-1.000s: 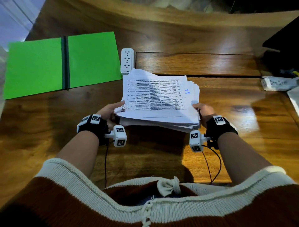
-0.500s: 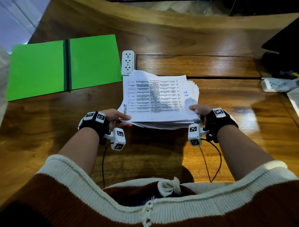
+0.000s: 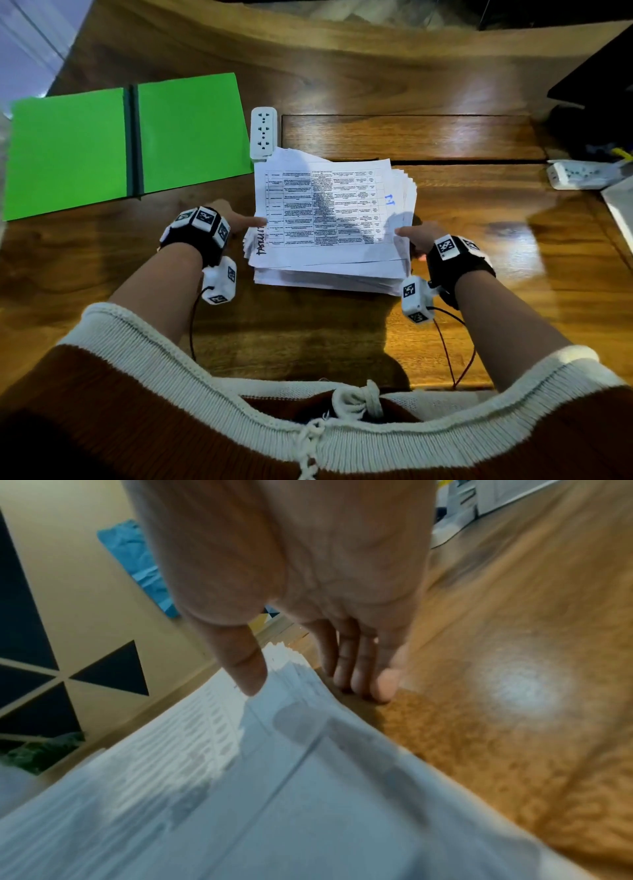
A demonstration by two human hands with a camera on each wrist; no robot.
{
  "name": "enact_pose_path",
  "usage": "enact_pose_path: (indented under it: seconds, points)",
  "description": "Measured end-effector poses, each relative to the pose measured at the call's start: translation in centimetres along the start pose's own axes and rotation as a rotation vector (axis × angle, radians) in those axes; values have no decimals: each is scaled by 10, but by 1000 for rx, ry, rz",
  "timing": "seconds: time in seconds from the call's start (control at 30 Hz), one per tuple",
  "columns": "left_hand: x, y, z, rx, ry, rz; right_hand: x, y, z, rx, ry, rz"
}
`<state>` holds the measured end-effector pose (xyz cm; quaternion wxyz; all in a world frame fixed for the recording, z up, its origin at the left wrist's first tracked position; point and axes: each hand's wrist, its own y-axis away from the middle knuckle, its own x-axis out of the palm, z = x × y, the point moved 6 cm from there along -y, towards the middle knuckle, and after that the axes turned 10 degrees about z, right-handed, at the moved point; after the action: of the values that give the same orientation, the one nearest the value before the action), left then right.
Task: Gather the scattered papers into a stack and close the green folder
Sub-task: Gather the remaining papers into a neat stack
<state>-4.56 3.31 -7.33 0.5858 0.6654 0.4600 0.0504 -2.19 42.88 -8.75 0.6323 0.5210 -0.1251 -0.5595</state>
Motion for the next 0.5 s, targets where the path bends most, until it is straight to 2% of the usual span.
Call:
enact_pose_path:
  seconds: [0.07,0.13,0.2,0.3,0.5]
  points:
    - [0,-8,-19,114,44,-18,-5,-1,8,-24,-50,-40]
    - [6,-14,-36,162,196,30,-4,-2,10,-1,-167,-19]
    - [11,-15,-46,130,248,67,-4,-1,13,11,-223,-20]
    - [13,-10,-57,51,213,47,-4,-1,15,36,-230,-27]
    - [16,6,-86,10,189,77,3,-5,26,77,-177,-20]
